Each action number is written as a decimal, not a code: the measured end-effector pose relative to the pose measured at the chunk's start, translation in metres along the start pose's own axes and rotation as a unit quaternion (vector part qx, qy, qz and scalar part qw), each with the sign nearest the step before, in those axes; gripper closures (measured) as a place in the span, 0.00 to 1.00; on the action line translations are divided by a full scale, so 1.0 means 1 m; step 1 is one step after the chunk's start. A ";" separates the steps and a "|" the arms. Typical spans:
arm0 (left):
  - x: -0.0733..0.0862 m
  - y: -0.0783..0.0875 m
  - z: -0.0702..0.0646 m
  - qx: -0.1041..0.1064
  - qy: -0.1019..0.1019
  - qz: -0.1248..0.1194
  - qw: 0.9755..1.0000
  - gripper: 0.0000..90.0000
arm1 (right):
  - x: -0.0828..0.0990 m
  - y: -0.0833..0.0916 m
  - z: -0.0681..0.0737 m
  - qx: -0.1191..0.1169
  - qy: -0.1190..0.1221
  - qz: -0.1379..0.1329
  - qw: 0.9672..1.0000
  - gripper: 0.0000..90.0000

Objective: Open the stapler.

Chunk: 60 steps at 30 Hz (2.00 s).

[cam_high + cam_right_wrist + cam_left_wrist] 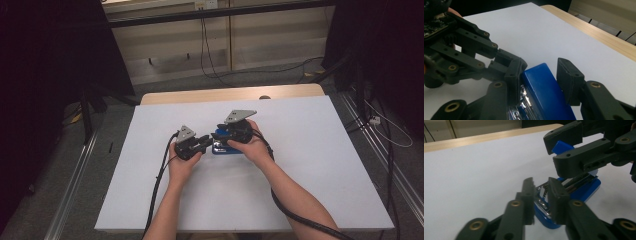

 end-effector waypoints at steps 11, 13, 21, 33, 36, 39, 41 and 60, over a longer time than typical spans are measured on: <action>-0.008 -0.007 -0.011 0.019 -0.014 0.002 1.000 1.00 | -0.002 0.009 -0.005 0.001 -0.020 -0.018 1.000 0.64; -0.007 -0.012 -0.014 0.025 -0.013 0.014 0.999 1.00 | -0.002 0.010 -0.005 0.000 -0.020 -0.020 1.000 0.64; -0.003 -0.019 -0.013 0.026 -0.006 0.015 1.000 1.00 | 0.000 0.011 -0.005 -0.001 -0.036 -0.023 0.999 0.63; -0.001 -0.020 -0.012 0.027 -0.002 0.017 0.999 1.00 | 0.009 0.011 -0.004 -0.007 -0.061 -0.018 0.998 0.52; -0.001 -0.020 -0.012 0.028 0.000 0.017 0.999 1.00 | 0.008 0.016 -0.005 -0.001 -0.060 -0.022 0.998 0.46; -0.001 -0.020 -0.012 0.029 0.001 0.017 0.999 1.00 | 0.007 0.027 -0.007 0.013 -0.060 -0.035 0.998 0.47; -0.002 -0.020 -0.011 0.030 0.004 0.016 0.999 1.00 | 0.008 0.033 -0.006 0.023 -0.057 -0.033 0.998 0.52; -0.017 -0.018 -0.020 0.029 -0.009 0.001 1.000 1.00 | 0.023 0.029 0.034 0.012 -0.023 0.011 1.000 1.00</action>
Point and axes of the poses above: each handheld gripper's, and its own axes: y roughly backward along the jaws, x roughly out of its underside, z roughly to its left, the point moved 2 cm from there along -y, roughly forward along the jaws, and after that the axes turned 8 degrees about y, right-handed, at the moved point
